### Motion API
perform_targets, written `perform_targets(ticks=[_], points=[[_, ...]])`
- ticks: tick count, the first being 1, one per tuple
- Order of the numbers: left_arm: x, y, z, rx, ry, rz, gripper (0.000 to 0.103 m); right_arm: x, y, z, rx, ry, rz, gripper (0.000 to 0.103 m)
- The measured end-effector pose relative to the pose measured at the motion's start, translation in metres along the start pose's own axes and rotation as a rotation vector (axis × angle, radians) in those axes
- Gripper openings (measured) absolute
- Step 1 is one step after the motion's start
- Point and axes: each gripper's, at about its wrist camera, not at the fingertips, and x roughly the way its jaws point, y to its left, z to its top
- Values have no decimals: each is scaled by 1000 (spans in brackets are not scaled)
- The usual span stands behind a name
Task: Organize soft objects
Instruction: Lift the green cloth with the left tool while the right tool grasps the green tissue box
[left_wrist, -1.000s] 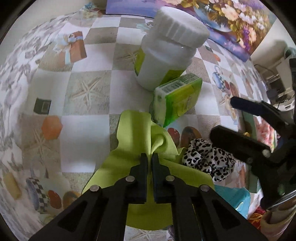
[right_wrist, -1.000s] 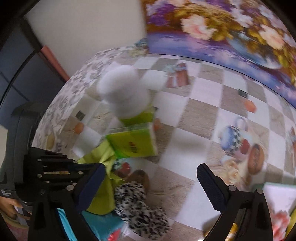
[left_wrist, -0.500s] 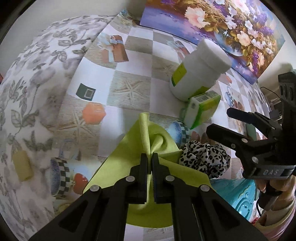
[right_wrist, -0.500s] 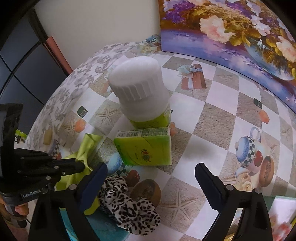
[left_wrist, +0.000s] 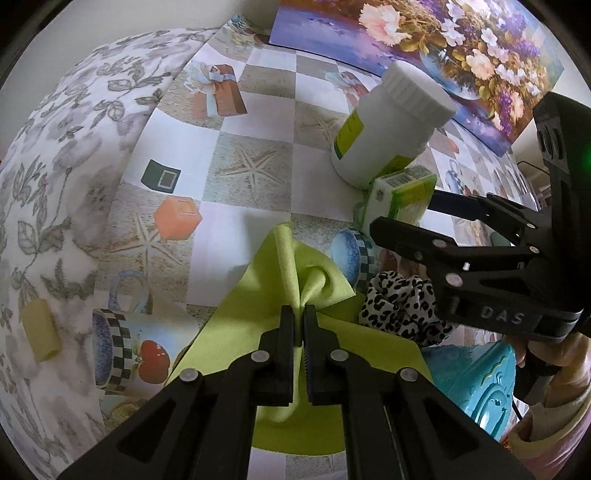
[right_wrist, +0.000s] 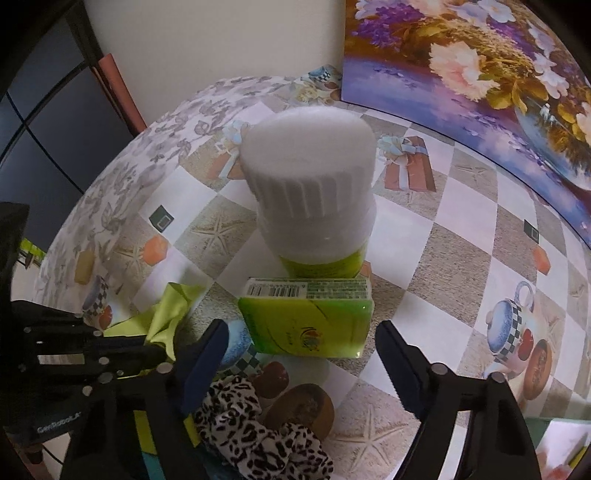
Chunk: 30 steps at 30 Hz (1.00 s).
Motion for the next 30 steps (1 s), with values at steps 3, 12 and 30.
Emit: perform_targets(ticks=[3, 12, 30], points=[[4, -3, 0, -5, 4, 1, 4, 1, 0, 0, 0, -1, 3, 66], [9, -1, 2, -45, -9, 21, 4, -10, -10, -4, 42, -28, 44, 66], [-33, 1, 12, -241, -124, 3, 4, -79, -43, -30, 208, -111, 68, 66]])
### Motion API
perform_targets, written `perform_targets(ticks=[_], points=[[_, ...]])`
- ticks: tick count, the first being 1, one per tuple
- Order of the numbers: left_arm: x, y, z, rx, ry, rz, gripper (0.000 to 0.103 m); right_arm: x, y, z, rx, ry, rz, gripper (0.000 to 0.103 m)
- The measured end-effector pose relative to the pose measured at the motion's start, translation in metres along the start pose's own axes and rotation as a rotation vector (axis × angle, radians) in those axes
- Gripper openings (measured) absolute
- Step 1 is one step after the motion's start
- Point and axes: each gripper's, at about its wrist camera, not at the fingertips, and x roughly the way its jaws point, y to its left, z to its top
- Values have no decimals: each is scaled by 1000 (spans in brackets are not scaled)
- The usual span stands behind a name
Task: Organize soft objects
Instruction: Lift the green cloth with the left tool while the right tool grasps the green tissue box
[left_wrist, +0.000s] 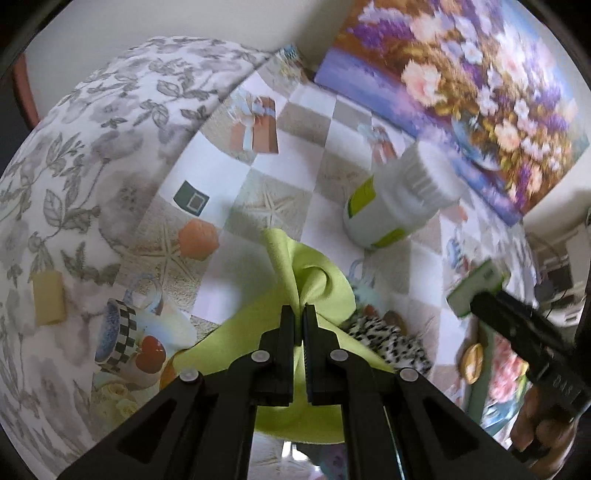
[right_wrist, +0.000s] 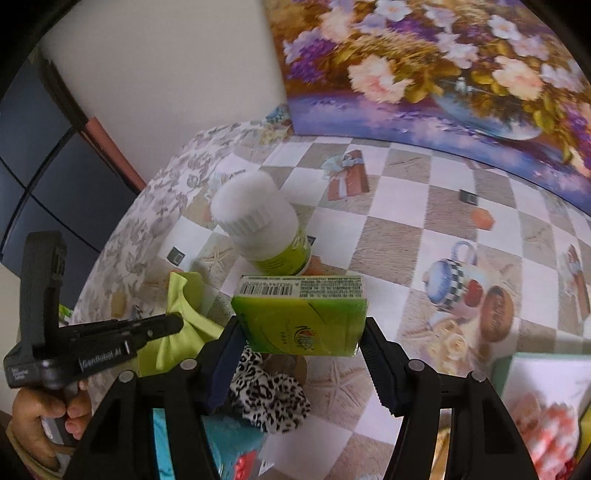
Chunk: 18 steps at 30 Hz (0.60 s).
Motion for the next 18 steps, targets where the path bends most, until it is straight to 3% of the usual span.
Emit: perform_targets(ticks=[5, 18], points=[[-21, -9, 0, -19, -50, -9, 4, -31, -9, -3, 42, -43, 6, 66], [-118, -69, -8, -15, -297, -26, 4, -133, -26, -13, 113, -223, -20, 66]])
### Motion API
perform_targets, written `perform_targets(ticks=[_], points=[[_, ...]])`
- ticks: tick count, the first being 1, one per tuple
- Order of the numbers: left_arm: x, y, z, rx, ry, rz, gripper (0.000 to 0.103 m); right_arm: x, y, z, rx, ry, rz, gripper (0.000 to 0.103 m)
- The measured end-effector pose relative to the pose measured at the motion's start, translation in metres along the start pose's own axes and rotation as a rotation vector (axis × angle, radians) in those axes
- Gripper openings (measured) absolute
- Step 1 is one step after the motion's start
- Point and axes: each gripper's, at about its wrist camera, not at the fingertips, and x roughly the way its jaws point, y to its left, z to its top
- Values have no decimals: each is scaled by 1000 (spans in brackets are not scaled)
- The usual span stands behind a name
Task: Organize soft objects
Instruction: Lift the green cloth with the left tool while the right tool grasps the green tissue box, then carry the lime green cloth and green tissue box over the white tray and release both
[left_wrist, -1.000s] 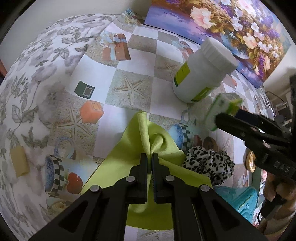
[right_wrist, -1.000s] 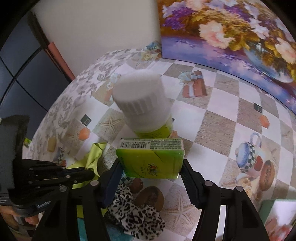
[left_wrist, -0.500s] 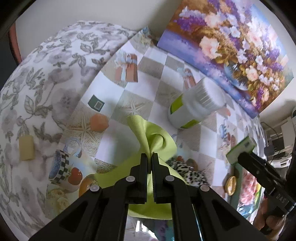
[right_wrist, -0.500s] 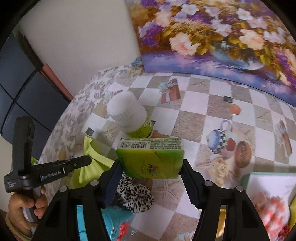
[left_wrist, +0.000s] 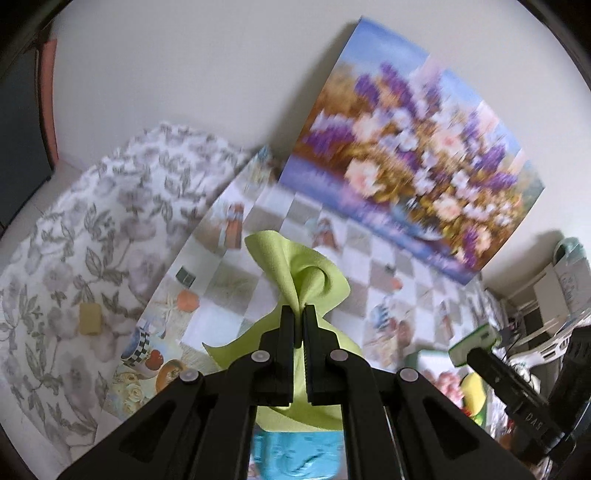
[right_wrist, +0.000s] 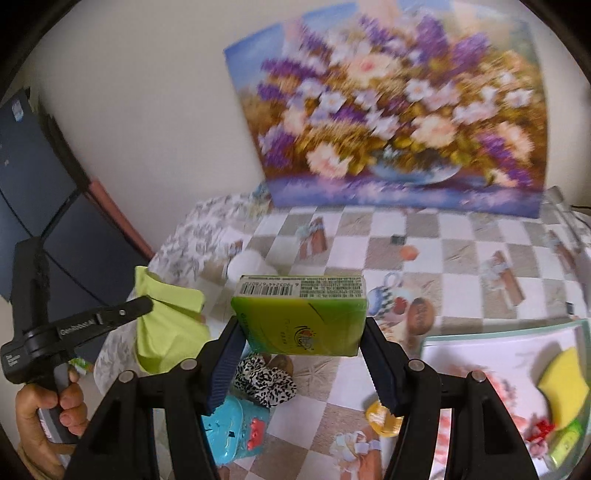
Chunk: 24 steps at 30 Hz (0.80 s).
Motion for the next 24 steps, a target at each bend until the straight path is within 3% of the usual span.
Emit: perform_targets(ticks=[10, 24], points=[[-34, -81, -22, 58, -93, -64, 4, -78, -54, -3, 93, -100, -130, 66], [-10, -210, -69, 228, -23, -147, 4, -154, -186, -31, 345, -122, -367, 66]])
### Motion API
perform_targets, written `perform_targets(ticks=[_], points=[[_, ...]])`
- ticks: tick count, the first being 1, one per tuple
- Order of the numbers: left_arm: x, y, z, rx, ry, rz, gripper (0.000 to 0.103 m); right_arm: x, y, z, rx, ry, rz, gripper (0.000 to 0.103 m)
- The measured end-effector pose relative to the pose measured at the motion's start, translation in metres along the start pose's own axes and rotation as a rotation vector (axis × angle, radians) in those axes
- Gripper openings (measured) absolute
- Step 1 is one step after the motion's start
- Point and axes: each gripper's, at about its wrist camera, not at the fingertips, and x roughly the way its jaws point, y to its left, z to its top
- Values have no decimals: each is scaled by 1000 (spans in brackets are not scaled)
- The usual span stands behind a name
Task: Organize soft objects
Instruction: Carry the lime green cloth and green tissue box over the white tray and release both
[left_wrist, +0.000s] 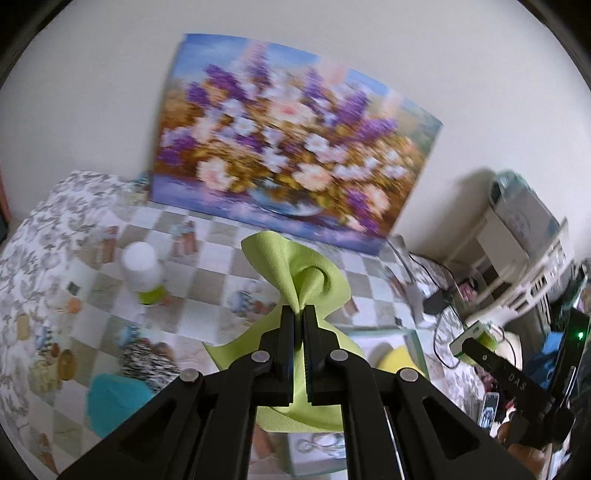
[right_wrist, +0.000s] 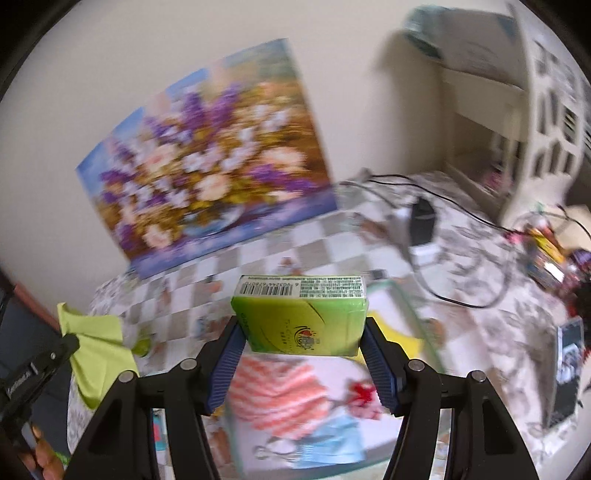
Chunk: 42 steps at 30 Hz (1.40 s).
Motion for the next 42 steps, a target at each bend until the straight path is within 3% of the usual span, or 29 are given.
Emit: perform_targets(ticks=[8, 18, 23, 27, 42], points=[[44, -59, -21, 85, 82, -24, 4, 1, -62, 2, 93, 29, -96, 66], [105, -96, -54, 150, 192, -14, 4, 36, -82, -8, 110, 136, -106, 67], [136, -96, -70, 158, 250, -1, 4, 82, -73, -26, 90, 280, -64, 67], [154, -89, -79, 141, 288, 11, 4, 106, -65, -37, 80, 343, -53, 67], [183, -78, -92, 125, 358, 39, 4, 134, -47, -49, 27, 418, -74, 68]])
